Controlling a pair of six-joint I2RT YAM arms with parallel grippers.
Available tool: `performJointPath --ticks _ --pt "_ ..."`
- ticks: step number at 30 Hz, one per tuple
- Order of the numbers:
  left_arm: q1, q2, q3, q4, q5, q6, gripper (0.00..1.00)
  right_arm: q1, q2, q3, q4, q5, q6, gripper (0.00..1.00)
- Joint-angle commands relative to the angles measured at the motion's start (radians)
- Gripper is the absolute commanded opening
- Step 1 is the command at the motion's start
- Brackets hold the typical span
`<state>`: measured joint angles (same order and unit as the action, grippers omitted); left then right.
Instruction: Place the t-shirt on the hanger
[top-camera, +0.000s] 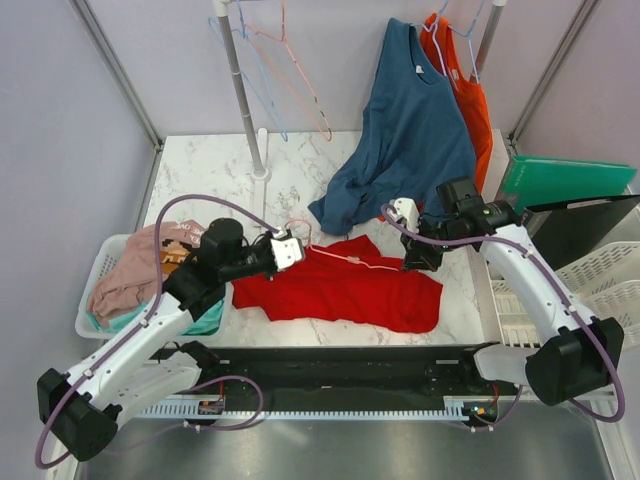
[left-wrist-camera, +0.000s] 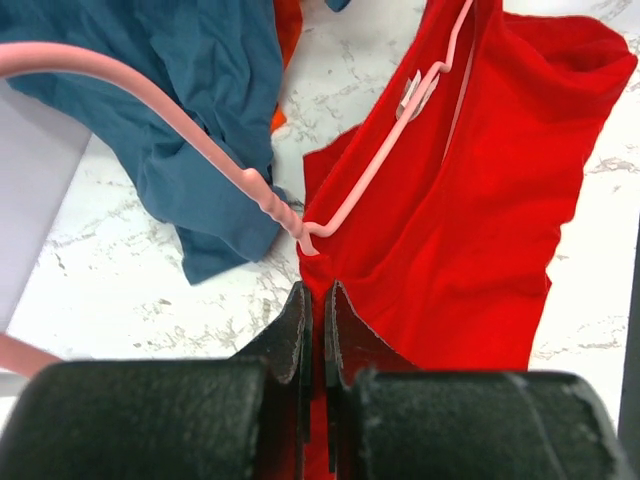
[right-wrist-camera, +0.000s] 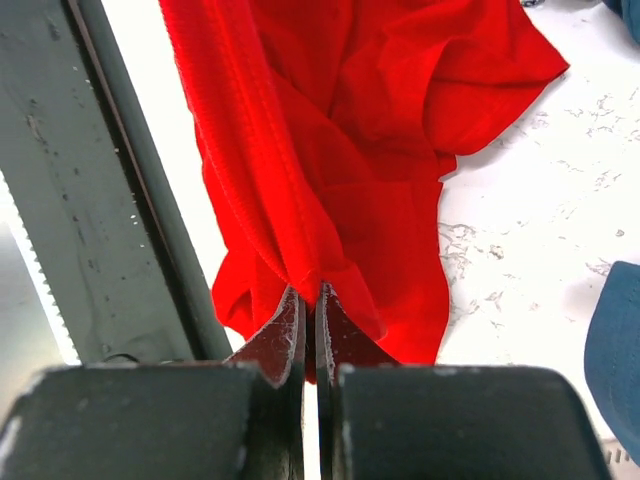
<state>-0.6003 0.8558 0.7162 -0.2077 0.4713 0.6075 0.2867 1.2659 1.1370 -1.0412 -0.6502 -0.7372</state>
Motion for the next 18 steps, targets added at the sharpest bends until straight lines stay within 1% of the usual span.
performJointPath --ticks 1,6,8,11,18 --pt "-0.044 0.073 0.159 -0.006 -0.086 0.071 0.02 0.017 -0.022 0.072 -0.083 0.003 0.028 0.0" --pt "-0.133 0.172 0.264 -0.007 -0.114 0.051 0.02 0.091 -0.028 0.133 -0.017 0.007 0.143 0.0" --pt "-0.163 0.198 0.276 -0.001 -0.115 0.051 0.02 0.124 -0.022 0.164 0.009 0.018 0.182 0.0" --pt "-0.18 0.221 0.301 0.01 -0.118 0.032 0.02 0.143 -0.014 0.197 0.02 0.03 0.202 0.0" --pt "-0.185 0.204 0.301 0.017 -0.051 0.009 0.02 0.147 -0.014 0.221 0.043 0.061 0.211 0.0"
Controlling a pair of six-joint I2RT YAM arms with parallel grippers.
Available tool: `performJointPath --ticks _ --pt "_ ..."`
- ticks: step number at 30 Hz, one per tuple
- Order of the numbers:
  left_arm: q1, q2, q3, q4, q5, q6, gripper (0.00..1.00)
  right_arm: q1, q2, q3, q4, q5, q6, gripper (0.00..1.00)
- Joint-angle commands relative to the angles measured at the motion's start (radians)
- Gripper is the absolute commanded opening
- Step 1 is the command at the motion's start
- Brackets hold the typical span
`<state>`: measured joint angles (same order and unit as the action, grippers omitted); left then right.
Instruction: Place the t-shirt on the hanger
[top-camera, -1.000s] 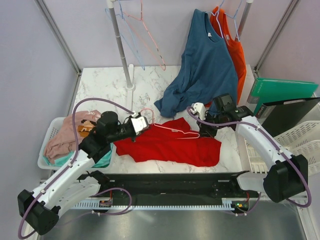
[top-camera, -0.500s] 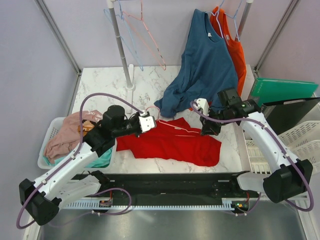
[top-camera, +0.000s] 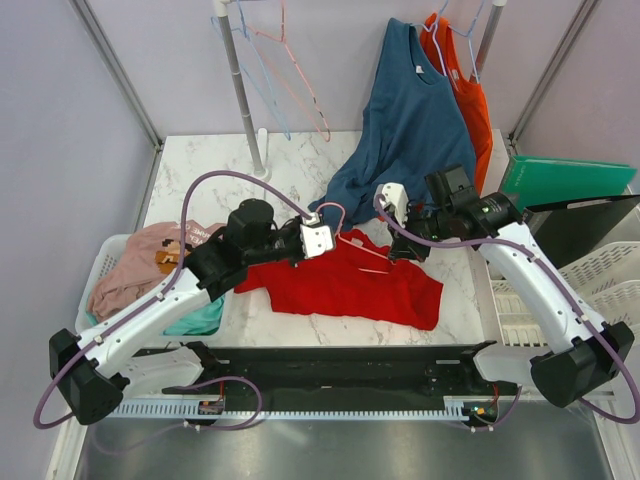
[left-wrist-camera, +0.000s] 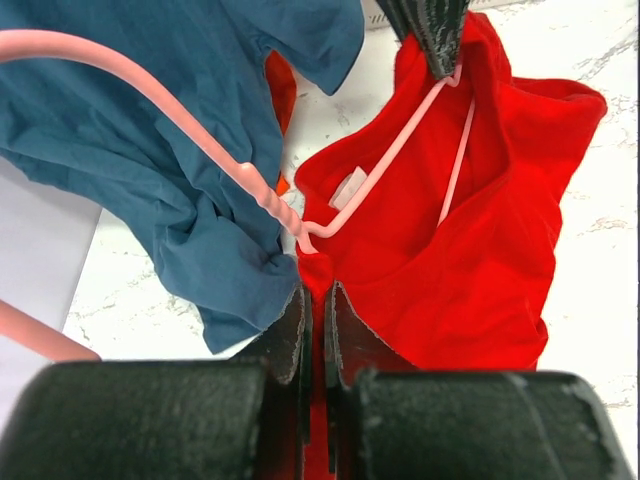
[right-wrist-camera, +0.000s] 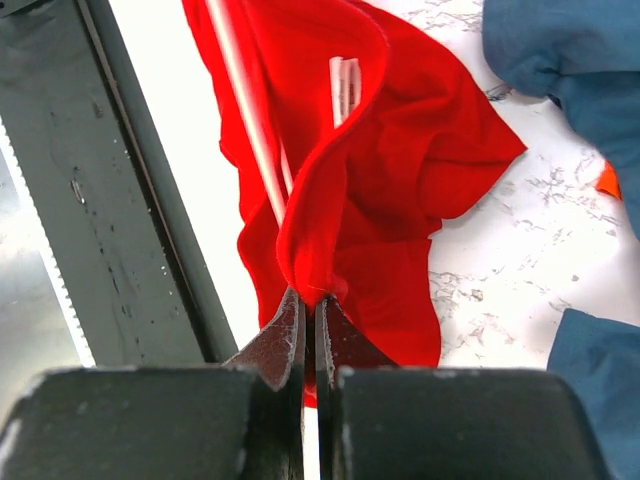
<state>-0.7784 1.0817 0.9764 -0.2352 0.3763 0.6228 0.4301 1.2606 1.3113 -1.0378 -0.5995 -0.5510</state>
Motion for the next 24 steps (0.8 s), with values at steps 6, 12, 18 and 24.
performJointPath --ticks 6,12,18,24 --pt "-0.01 -0.009 0.059 0.06 0.033 -0.063 0.02 0.022 -0.013 0.046 0.048 -0.039 0.052 0.04" --pt "-0.012 -0.002 0.067 0.085 0.052 -0.104 0.02 0.036 -0.026 0.034 0.085 -0.066 0.074 0.22" --pt "-0.015 0.0 0.068 0.097 0.053 -0.123 0.02 0.047 -0.024 0.046 0.09 -0.092 0.076 0.35" --pt "-0.015 0.001 0.068 0.125 0.088 -0.164 0.02 0.059 -0.018 0.043 0.134 -0.086 0.097 0.36"
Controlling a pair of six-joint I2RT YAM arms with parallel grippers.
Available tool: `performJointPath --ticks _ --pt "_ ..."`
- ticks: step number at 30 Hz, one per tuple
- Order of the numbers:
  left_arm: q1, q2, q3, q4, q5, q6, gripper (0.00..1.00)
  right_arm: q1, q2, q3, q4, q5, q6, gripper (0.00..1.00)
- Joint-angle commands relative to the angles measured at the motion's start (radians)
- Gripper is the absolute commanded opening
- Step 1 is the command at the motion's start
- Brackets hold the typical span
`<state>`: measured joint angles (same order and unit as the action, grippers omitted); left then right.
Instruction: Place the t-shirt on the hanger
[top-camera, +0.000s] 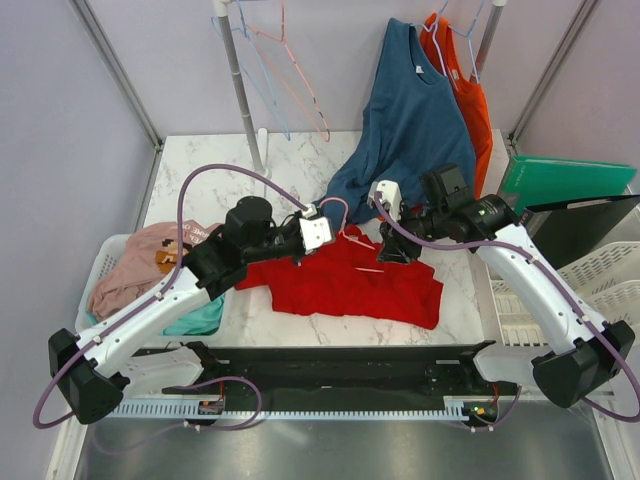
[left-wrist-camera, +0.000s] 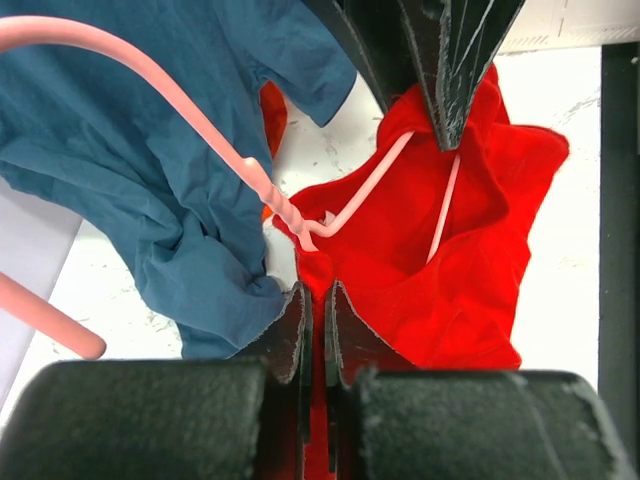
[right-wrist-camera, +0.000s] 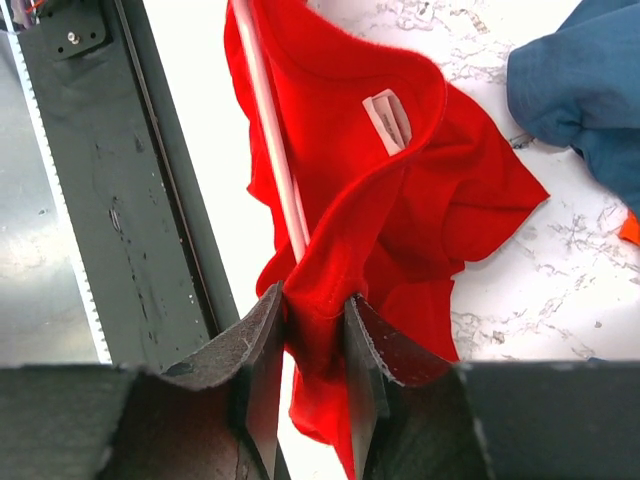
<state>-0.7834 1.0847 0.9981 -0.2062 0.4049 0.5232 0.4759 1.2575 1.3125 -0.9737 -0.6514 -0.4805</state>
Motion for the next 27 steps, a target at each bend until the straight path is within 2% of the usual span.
performJointPath --ticks 1,4,6,7,8,11,12,17,20,21,26,27 --pt "-0.01 0.0 0.05 0.099 0.064 -0.072 0.02 0.016 -0.013 0.045 0.078 -0.03 0.029 0.35" --pt "-0.011 0.003 0.051 0.1 0.08 -0.08 0.02 0.023 -0.01 0.05 0.098 -0.022 0.04 0.34" --pt "-0.013 0.003 0.051 0.099 0.084 -0.078 0.02 0.024 -0.012 0.05 0.105 -0.017 0.043 0.28" --pt "-0.013 0.004 0.051 0.094 0.087 -0.078 0.02 0.024 -0.015 0.05 0.107 -0.014 0.042 0.06" --pt "-0.013 0.003 0.054 0.074 0.075 -0.078 0.02 0.024 -0.021 0.047 0.109 0.005 0.043 0.0" --pt "-0.007 -0.011 0.056 0.019 0.022 -0.077 0.1 0.021 -0.064 0.033 0.11 0.05 0.03 0.0" --pt "0.01 -0.022 0.053 -0.022 0.023 -0.074 0.15 0.009 -0.091 0.03 0.11 0.067 0.025 0.0" --pt "0.12 -0.117 -0.018 -0.126 0.083 -0.052 0.24 -0.04 -0.142 0.054 0.072 0.07 -0.016 0.0" --pt "0.205 -0.157 -0.024 -0.171 0.106 -0.04 0.35 -0.042 -0.164 0.068 0.027 0.085 -0.036 0.0" --pt "0.24 -0.164 -0.01 -0.189 0.117 -0.038 0.42 -0.042 -0.17 0.068 0.023 0.084 -0.041 0.0" --pt "0.242 -0.151 0.083 -0.229 0.225 -0.035 0.67 -0.042 -0.165 0.077 0.018 0.055 -0.04 0.0" --pt "0.224 -0.137 0.13 -0.233 0.212 -0.041 0.68 -0.042 -0.159 0.089 0.02 0.049 -0.037 0.0"
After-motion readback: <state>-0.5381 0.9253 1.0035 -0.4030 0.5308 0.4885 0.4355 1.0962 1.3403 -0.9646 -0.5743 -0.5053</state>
